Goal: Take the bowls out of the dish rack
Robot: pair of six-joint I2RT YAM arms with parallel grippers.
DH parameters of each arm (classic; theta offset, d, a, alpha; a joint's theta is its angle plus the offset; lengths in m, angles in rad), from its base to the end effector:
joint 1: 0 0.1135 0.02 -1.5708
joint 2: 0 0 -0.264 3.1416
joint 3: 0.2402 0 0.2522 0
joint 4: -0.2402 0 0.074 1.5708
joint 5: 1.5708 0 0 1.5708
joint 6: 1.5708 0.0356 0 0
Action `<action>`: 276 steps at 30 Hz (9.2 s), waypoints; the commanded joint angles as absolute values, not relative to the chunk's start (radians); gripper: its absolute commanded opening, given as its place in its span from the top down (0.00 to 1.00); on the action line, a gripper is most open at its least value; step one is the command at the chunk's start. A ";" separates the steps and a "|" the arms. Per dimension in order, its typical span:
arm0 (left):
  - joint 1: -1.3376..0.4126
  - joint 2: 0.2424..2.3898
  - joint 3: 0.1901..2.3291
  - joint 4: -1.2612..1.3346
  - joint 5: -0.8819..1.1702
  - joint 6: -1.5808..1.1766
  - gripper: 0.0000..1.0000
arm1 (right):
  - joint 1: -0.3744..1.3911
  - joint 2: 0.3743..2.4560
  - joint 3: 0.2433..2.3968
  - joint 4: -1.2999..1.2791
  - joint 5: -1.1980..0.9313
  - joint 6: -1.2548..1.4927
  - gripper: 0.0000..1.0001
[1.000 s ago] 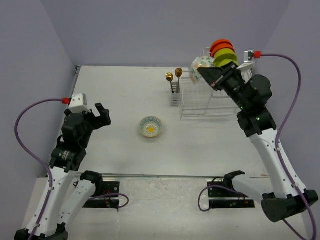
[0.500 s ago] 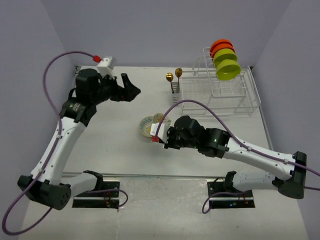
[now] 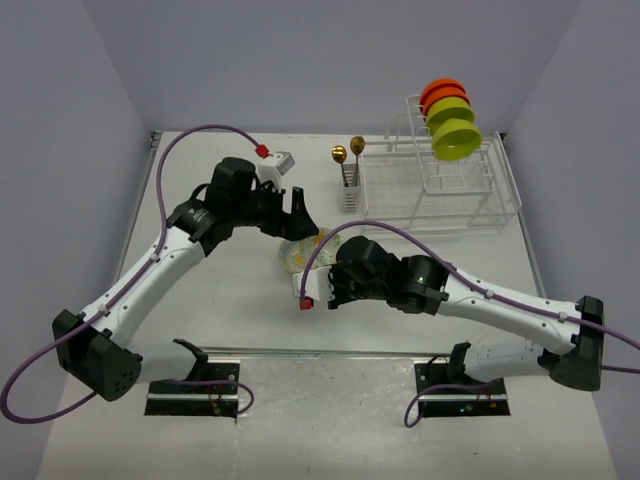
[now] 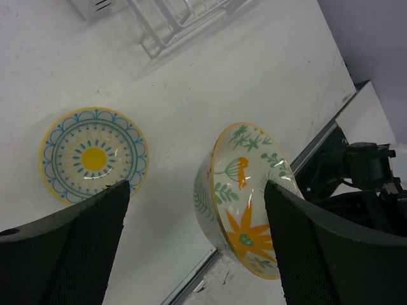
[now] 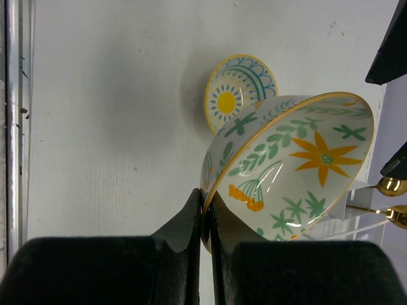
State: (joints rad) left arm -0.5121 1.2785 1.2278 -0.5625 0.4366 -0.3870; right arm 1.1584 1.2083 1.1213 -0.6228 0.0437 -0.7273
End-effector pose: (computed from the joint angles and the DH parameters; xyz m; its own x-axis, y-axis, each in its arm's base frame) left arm 0.2354 -0.1496 0.3527 -0.7459 0.0270 -0.6655 0.5010 0.6810 -0.5340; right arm 0.1051 0.2364 0.3274 0.4046 -0.7324 -0.5476 -0.8474 -0.0752 -0.5256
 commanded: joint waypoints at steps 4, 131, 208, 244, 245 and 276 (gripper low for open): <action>-0.555 1.285 1.212 -0.581 0.290 -0.368 0.34 | 1.175 1.223 1.184 -0.557 0.190 -0.787 1.00; -0.508 0.796 1.091 -0.775 -0.640 -0.461 0.00 | -0.132 0.991 1.083 -0.054 -0.308 1.113 0.01; -0.400 0.637 0.807 -0.528 -0.443 -0.364 0.00 | -0.129 1.358 0.867 0.969 -0.193 1.713 1.00; -0.455 1.180 1.465 -0.695 0.360 -0.379 0.00 | 1.252 1.311 1.356 -0.644 0.299 -0.365 1.00; -0.475 1.186 1.453 -0.683 0.365 -0.379 0.00 | 1.256 1.322 1.362 -0.667 0.281 -0.380 1.00; -0.637 1.298 1.327 -0.781 -0.054 -0.291 1.00 | 1.261 1.486 1.459 -0.657 0.390 -0.488 1.00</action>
